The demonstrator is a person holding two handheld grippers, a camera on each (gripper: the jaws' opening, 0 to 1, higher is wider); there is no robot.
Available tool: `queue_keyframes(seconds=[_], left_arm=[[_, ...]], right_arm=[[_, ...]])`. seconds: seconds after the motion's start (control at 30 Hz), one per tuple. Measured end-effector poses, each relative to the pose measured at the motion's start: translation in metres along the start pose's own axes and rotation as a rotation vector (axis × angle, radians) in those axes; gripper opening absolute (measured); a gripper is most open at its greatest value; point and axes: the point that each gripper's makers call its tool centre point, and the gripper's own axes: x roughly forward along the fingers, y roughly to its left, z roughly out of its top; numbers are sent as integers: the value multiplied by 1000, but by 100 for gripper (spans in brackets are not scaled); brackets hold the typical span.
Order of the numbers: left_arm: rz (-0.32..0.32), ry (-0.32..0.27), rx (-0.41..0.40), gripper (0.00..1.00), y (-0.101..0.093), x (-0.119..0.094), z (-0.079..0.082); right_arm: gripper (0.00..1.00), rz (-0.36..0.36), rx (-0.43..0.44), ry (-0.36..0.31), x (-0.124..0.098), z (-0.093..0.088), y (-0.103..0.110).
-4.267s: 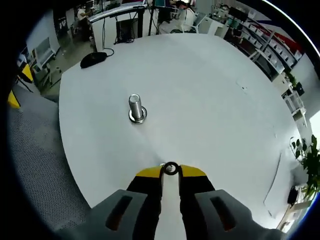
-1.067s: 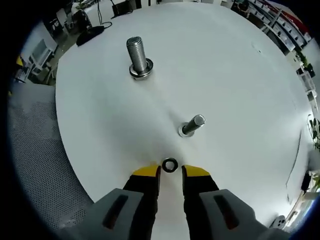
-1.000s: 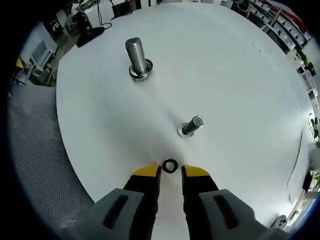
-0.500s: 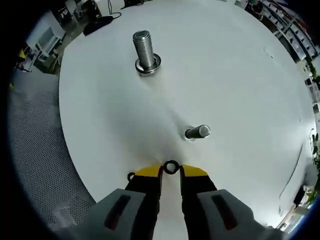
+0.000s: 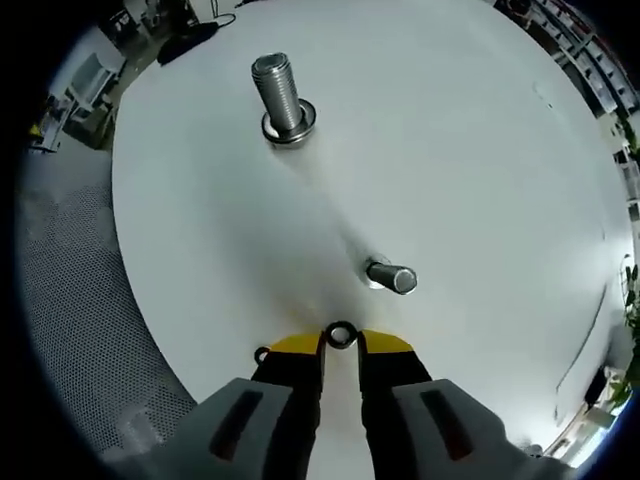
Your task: Place the washer onto the threaded stud by aligning its center hole with the stud, sliding it down to the base, and recovering from edge contact or off-axis alignment until the washer reaches the visible bottom stop.
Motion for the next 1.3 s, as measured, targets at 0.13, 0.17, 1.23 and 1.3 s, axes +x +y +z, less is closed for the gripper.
queue_keyframes(seconds=[0.13,0.17,1.23,1.3], left_arm=[[0,2,0,25,0,0,0],[0,3,0,25,0,0,0],[28,-8,18,24,4,-5,0],[30,-6,23,24,4,-6,0]], right_arm=[[15,-19,25,-37,-3,-1,5],[14,-23,35,-52,-4,-1,5],[14,-98,29,-207,-52,22,-12],[14,-112,8,-214,-59,25,-15]])
